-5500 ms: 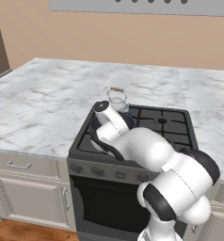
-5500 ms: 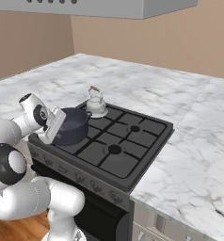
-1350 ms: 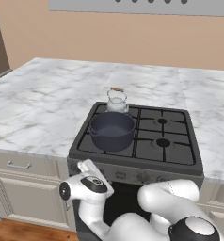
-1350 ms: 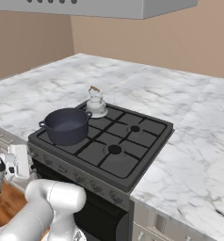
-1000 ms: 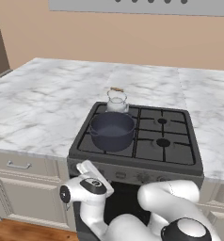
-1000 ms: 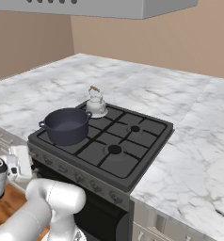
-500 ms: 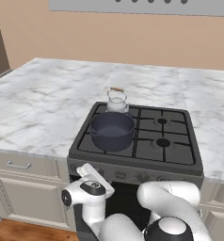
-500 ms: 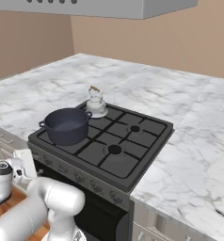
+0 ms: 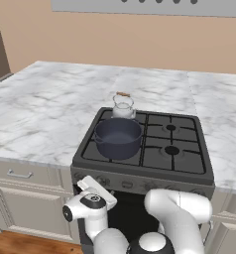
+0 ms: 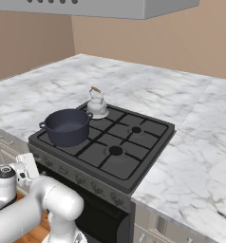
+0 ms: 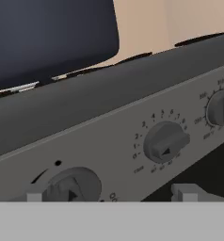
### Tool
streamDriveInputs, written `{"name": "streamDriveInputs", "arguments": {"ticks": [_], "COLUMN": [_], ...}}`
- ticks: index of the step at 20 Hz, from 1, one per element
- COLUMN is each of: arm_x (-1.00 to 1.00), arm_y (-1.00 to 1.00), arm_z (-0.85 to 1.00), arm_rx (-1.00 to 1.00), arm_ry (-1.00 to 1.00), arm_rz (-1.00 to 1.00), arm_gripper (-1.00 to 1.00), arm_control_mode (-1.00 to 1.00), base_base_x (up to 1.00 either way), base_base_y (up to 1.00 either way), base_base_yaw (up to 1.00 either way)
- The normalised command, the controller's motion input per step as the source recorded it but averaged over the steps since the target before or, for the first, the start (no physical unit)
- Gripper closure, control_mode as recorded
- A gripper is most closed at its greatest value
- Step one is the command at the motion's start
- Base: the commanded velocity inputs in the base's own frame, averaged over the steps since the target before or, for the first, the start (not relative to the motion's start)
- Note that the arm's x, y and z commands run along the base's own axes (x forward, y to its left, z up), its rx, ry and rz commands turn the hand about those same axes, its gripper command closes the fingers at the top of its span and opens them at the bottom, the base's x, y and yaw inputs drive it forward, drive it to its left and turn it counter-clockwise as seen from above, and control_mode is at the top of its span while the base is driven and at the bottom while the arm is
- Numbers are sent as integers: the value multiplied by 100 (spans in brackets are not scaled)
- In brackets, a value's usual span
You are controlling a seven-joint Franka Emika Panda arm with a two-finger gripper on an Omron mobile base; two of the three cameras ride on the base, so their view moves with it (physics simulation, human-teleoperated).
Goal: Pick the kettle from the cabinet and place it on a stove burner. Then pick the pot from the counter and place it on another stove burner. Finally, turn both burners on.
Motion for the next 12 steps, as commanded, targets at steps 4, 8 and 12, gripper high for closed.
{"name": "streamDriveInputs", "arguments": {"ticks": [4,8,12], "arm_x": [16,8,6], "arm_y": [21,3,0], "arm_z": [-22,-4,-1], "arm_rx": [-6,-6,-6], "arm_ry": [-10,-16,-18], "arm_rz": [6,8,7], "arm_gripper": [-100,-100,-100], "arm_control_mode": [-100,-100,-100], "base_base_x": [0,0,0], "base_base_y": [0,0,0], "base_base_yaw": [0,0,0]}}
